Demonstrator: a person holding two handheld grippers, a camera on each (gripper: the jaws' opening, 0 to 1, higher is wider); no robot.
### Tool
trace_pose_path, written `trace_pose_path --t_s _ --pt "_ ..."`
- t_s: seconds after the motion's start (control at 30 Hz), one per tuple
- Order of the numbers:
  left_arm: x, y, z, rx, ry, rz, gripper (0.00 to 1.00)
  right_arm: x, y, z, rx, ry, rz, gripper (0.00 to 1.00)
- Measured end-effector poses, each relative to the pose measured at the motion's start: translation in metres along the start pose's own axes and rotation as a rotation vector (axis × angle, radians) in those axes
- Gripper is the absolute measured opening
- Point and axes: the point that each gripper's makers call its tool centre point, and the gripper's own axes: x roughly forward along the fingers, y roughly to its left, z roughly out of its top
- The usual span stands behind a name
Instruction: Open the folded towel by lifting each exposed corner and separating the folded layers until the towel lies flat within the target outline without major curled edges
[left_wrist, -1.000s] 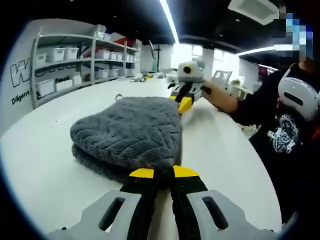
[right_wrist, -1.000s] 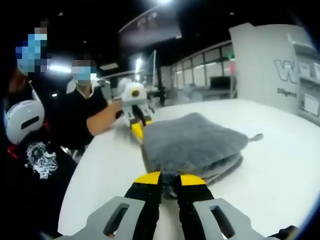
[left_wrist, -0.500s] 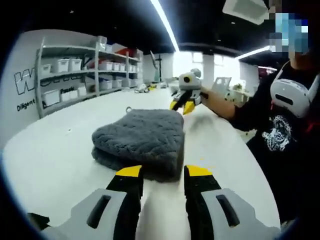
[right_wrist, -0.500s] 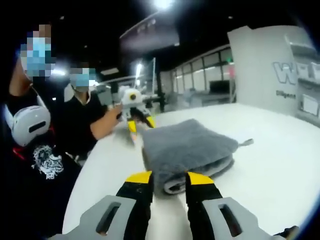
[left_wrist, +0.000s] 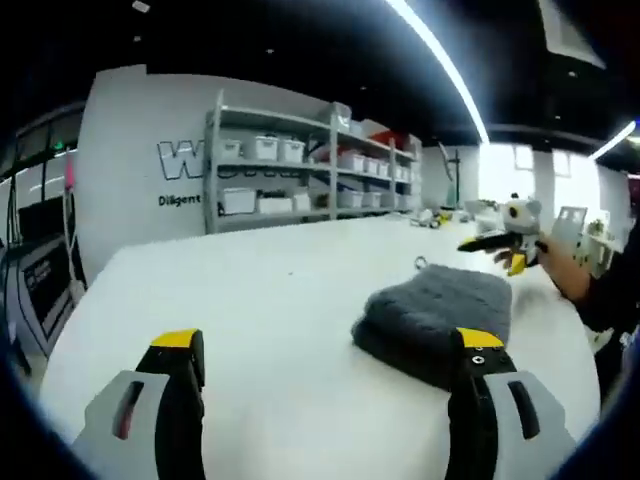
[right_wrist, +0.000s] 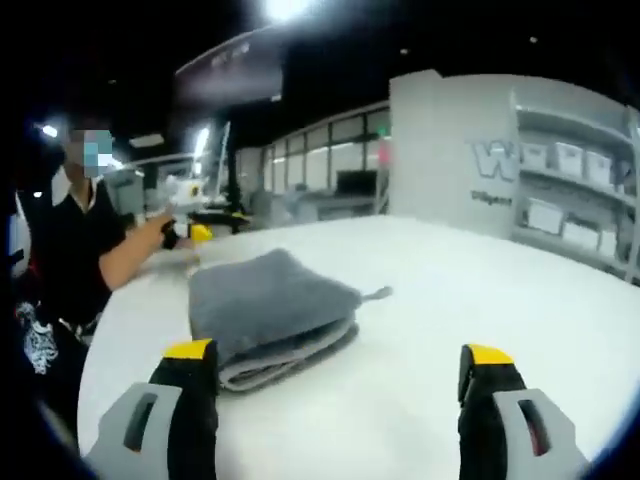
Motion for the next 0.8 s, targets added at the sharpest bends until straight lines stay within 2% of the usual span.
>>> trace_pose_path --t_s 0.1,0.17,0.23,0.3,0.4,0.57,0.67,0.73,0.8 --pt "0.001 0.006 -0.001 -0.01 0.012 0.014 1.0 -0.004 -0.008 0.004 0.016 -0.017 -0.026 1.0" --pt "0.002 0.009 -0.005 -0.033 0.041 0.025 1.0 -0.005 -0.016 0.004 0.0 -0.016 -0.063 1.0" --pt "0.002 0.001 -0.007 -0.045 0.048 0.032 1.0 -0.006 -0.021 0.008 -0.029 -0.034 -0.103 1.0" --pt "0.002 0.001 -0.006 -0.047 0.046 0.021 1.0 -0.008 -0.024 0.012 -0.008 -0.053 -0.113 1.0" --pt "0.004 -0.008 -0.003 -0.047 0.033 0.016 1.0 -0.01 -0.025 0.016 -0.007 -0.077 -0.125 1.0" --pt "0.007 -0.019 -0.007 -0.043 0.047 -0.009 1.0 -0.009 -0.025 0.013 0.007 -0.068 -0.127 0.97" --pt "0.009 -0.017 -0.008 -0.043 0.051 -0.009 1.0 -0.01 -0.027 0.013 0.021 -0.071 -0.13 0.95" --pt "0.01 -0.022 -0.007 -0.044 0.039 0.025 1.0 -0.013 -0.035 0.014 0.036 -0.077 -0.13 0.9" --pt "0.011 -0.018 -0.005 -0.045 0.033 0.032 1.0 -0.01 -0.036 0.015 0.045 -0.082 -0.136 0.91"
